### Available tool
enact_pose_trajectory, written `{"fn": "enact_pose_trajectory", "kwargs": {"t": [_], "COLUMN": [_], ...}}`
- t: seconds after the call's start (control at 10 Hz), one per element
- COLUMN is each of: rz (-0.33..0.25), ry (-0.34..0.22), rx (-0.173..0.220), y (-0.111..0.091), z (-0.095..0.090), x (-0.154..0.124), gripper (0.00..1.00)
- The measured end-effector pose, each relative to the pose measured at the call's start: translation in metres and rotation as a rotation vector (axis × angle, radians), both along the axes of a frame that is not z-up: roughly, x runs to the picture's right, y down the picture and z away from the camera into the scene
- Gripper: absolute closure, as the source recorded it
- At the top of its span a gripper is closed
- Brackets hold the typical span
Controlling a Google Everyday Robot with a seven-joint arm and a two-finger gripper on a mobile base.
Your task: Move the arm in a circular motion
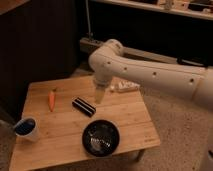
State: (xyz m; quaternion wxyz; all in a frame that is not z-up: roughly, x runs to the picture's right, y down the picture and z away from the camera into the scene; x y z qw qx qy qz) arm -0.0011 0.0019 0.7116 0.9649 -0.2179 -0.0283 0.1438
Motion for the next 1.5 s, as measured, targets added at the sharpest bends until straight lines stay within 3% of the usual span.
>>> {"fn": "enact_pose_trajectory", "kwargs": {"t": [0.5,0.8,1.0,1.2,1.5], "rz": [0.152,0.192,0.158,0.116,0.033], "ry": [0.159,0.192,0.164,0.122,0.005], "rx": [-0.104,-0.123,-0.102,-0.078,-0.040], "y": [0.060,0.102,0.119,0.128,0.133], "z": [-0.001,-0.025,-0.047,-0.064,-0.093], "x": [0.123,0.174,0.179,0.165,0.100], "gripper": [0.20,0.20,0.20,0.20,0.20]}}
